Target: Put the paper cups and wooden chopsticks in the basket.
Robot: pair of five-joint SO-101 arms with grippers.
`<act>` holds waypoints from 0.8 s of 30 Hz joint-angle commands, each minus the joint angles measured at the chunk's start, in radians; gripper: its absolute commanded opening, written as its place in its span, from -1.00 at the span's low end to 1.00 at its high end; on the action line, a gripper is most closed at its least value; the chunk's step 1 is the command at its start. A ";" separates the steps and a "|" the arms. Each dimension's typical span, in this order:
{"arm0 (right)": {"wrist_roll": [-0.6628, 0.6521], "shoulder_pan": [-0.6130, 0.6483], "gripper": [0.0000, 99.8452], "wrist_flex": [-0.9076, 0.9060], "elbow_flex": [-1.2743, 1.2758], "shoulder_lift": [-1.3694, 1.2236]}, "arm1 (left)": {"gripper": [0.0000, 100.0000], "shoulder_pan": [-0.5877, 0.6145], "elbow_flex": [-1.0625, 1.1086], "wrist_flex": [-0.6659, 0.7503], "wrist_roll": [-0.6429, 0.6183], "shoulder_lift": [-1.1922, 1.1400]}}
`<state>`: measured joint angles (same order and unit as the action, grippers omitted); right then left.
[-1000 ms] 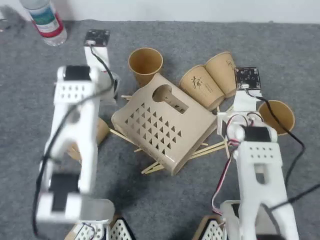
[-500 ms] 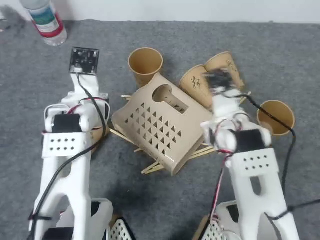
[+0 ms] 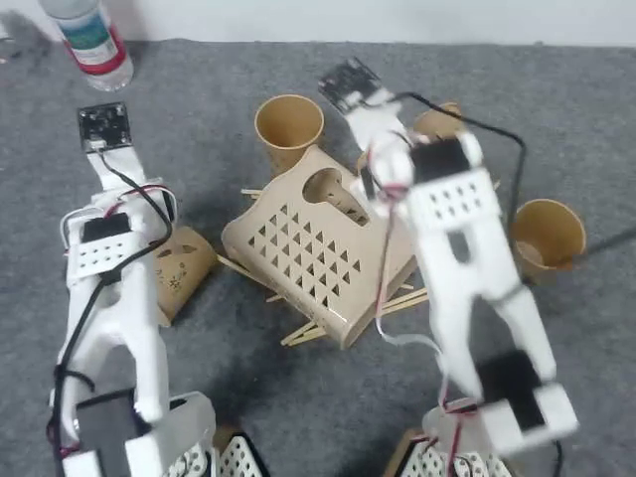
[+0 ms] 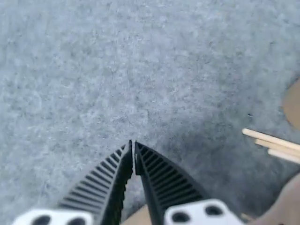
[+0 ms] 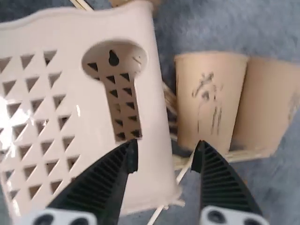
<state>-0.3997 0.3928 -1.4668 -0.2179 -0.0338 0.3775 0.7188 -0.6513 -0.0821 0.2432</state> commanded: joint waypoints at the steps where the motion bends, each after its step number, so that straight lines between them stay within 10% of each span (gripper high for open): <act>1: -0.049 0.024 -0.60 -0.031 -0.221 -0.136 | -0.97 0.009 -0.002 0.044 -0.031 0.006; 24: -0.157 0.077 -0.60 -0.038 -0.545 -0.526 | -0.97 0.184 0.131 0.330 -0.235 0.006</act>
<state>-0.5347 0.5094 -1.5190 -0.7073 -0.5785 0.5662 0.8508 -0.3460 -0.3000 0.2325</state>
